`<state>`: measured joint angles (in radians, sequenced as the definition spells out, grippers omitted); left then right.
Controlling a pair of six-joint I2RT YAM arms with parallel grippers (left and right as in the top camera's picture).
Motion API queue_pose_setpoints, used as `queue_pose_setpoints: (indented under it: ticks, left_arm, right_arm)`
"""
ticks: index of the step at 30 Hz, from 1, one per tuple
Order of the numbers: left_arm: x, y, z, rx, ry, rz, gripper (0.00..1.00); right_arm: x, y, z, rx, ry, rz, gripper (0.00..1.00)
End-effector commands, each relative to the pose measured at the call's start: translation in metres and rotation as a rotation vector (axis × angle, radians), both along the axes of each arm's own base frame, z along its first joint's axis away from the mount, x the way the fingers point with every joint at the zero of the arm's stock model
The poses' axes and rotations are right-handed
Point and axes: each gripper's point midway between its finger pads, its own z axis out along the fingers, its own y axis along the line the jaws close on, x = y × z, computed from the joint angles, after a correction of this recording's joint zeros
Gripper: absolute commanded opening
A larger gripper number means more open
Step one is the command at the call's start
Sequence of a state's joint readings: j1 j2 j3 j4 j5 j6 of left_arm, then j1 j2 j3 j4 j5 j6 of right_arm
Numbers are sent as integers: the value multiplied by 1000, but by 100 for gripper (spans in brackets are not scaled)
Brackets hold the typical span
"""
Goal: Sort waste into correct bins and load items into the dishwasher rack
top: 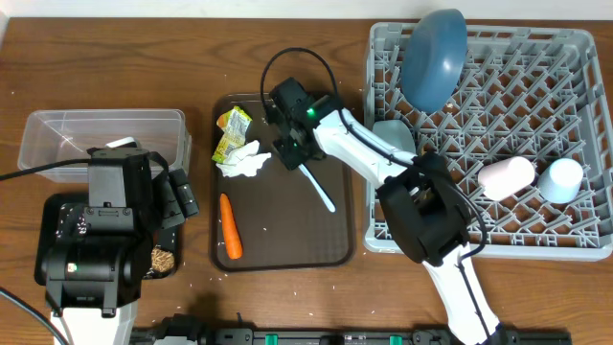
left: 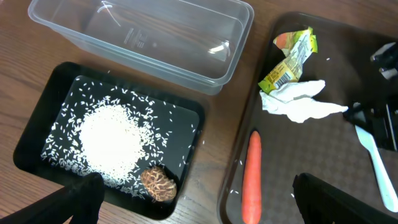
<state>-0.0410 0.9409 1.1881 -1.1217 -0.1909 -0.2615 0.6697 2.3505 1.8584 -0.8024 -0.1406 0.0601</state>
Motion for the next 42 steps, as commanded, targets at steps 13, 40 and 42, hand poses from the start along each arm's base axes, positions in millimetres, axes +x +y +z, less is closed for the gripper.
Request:
queue_pose_setpoints:
  ticks: [13, 40, 42]
  left_arm:
    - [0, 3, 5, 10, -12, 15, 98]
    - [0, 3, 5, 10, -12, 15, 98]
    - [0, 3, 5, 10, -12, 15, 98]
  right_arm:
    - [-16, -23, -7, -81, 83, -52, 1]
    - [-26, -46, -15, -181, 145, -278, 1]
    - [-27, -47, -15, -181, 146, -282, 1]
